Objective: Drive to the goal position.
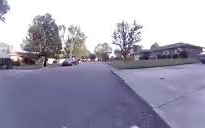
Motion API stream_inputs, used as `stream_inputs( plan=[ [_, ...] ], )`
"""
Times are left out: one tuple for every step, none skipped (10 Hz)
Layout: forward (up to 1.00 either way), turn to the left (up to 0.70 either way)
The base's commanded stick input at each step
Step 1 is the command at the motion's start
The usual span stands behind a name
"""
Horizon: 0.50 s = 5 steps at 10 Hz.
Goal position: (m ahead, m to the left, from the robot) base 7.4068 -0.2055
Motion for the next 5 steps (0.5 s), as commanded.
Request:
stream_inputs(
  plan=[
    [1.0,0.03],
    [1.0,0.03],
    [1.0,0.03],
    [1.0,0.03],
    [1.0,0.02]
  ],
)
